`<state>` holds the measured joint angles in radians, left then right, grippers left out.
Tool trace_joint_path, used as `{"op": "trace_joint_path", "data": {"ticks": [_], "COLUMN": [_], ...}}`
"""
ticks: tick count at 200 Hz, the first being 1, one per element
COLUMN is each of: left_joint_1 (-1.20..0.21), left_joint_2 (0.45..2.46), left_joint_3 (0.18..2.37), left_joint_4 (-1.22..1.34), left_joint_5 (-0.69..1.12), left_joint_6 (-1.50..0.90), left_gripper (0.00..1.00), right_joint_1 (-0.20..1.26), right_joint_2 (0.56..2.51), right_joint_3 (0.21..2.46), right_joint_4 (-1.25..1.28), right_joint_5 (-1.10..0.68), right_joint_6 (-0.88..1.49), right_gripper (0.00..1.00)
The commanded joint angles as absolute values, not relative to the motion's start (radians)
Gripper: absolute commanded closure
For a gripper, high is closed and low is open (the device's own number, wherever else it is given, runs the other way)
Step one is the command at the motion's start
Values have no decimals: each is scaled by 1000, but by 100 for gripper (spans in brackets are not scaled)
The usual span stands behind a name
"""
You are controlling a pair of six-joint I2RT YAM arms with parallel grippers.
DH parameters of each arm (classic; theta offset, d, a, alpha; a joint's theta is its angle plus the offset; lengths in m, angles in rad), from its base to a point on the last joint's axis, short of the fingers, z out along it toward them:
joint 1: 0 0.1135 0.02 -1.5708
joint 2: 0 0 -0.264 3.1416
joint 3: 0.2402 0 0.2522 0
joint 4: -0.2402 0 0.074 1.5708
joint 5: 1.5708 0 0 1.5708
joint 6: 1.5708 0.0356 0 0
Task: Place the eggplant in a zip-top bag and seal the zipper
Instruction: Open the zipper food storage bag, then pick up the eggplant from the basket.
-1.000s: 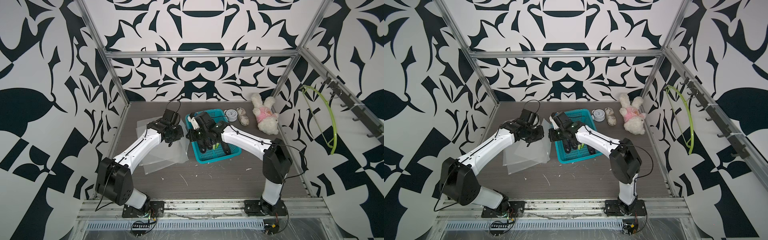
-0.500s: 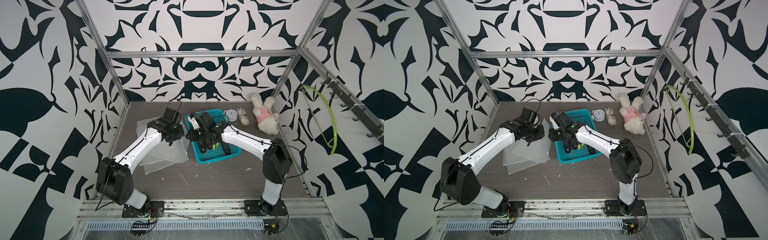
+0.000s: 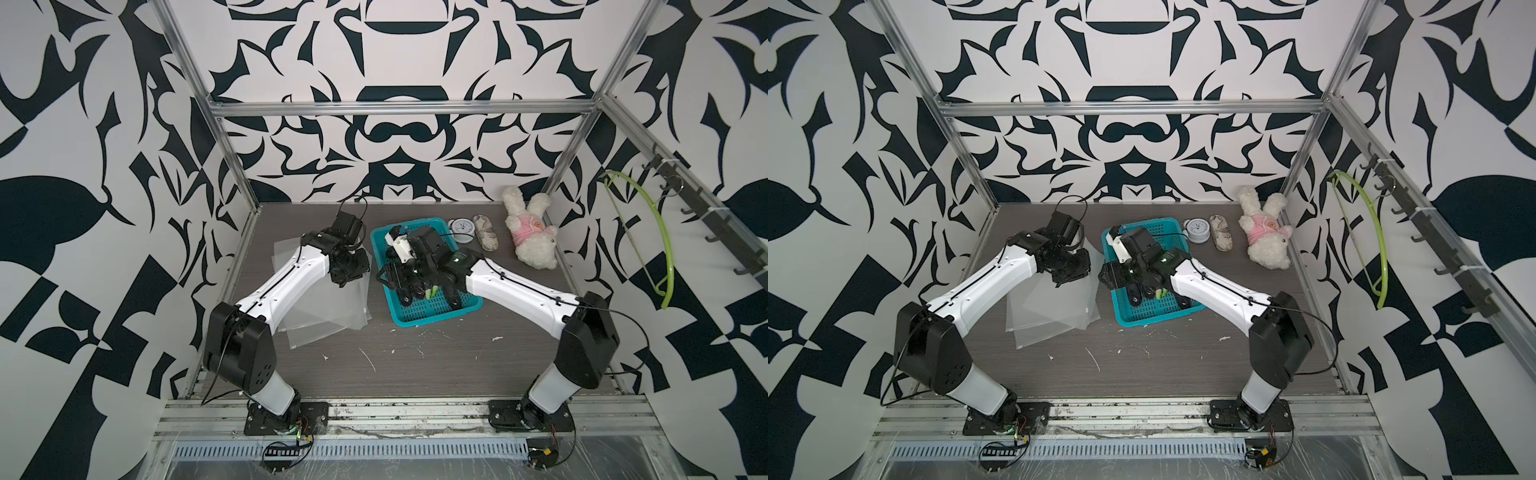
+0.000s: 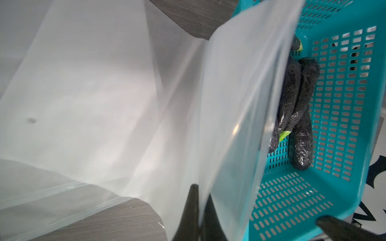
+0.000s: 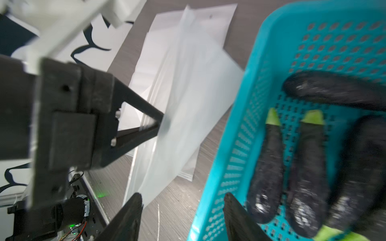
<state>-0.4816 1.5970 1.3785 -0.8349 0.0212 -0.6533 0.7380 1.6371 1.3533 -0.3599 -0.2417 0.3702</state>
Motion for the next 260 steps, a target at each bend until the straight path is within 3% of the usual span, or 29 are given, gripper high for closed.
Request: {"op": "trace_joint_path", "data": {"ticks": [1, 57, 147, 260], "left_joint_1": [-496, -519, -522, -522], "left_joint_2": [1632, 1628, 1579, 1586], "left_joint_3": [1426, 1441, 1384, 1391], "left_joint_4": [-908, -919, -899, -901], "left_joint_5": [14, -3, 0, -15], "left_joint_6": [-628, -629, -650, -669], "left_gripper": [100, 100, 100, 100], "right_joint_1": [672, 560, 548, 545], "right_joint_2": [1628, 1760, 2008, 2147], "right_joint_3": [1328, 1395, 1607, 1717], "right_joint_4": [-338, -410, -490, -574], "right_joint_5": [-194, -77, 76, 146], "right_joint_6": [296, 242, 226, 269], "right_gripper": [38, 38, 34, 41]}}
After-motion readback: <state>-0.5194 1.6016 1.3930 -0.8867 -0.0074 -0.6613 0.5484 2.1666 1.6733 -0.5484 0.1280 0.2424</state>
